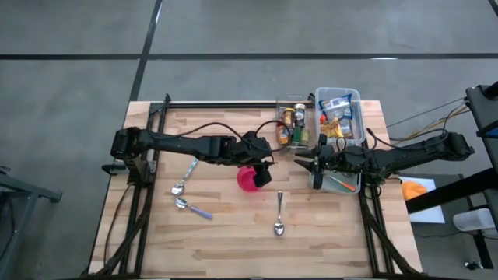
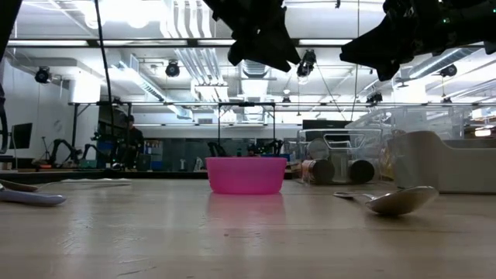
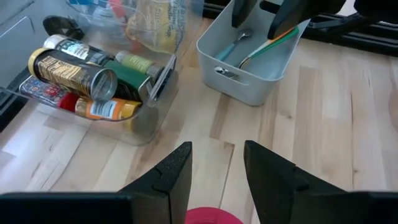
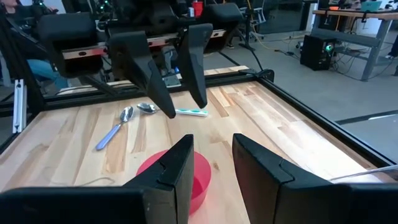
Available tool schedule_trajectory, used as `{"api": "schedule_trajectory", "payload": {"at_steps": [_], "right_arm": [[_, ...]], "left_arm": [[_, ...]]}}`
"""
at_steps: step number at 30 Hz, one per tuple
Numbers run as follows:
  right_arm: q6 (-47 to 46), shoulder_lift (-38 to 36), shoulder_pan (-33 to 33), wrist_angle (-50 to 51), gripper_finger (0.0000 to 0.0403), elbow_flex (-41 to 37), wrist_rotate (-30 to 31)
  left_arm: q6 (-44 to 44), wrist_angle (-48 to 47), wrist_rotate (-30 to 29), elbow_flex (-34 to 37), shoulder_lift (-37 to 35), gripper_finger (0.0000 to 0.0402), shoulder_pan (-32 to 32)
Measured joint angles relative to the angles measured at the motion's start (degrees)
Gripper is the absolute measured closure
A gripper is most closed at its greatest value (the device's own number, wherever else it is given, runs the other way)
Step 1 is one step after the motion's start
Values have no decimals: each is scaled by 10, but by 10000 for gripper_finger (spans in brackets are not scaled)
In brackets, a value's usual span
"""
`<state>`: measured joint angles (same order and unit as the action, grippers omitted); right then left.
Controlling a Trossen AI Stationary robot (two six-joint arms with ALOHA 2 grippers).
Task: Pick & Place Food Item
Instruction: Put the silver spoon into the gray bin
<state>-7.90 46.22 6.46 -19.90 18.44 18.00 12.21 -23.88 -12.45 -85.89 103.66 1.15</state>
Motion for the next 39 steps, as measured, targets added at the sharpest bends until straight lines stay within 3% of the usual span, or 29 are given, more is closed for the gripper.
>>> {"api": "schedule_trajectory", "payload": {"at_steps": [11,18,24,31,39], "right_arm": [[-8,0,0,-2,293,0,0],[-209,0,0,-5,293,0,0],[-227,0,0,-15,293,0,-1],[-352,0,12,20,293,0,-20],[-385,8,78,43,325,0,45]], "left_arm": [[1,0,0,0,0,255,0],[2,0,0,0,0,255,0],[2,0,0,0,0,255,0],[1,0,0,0,0,255,0],[1,0,0,0,0,255,0]]}}
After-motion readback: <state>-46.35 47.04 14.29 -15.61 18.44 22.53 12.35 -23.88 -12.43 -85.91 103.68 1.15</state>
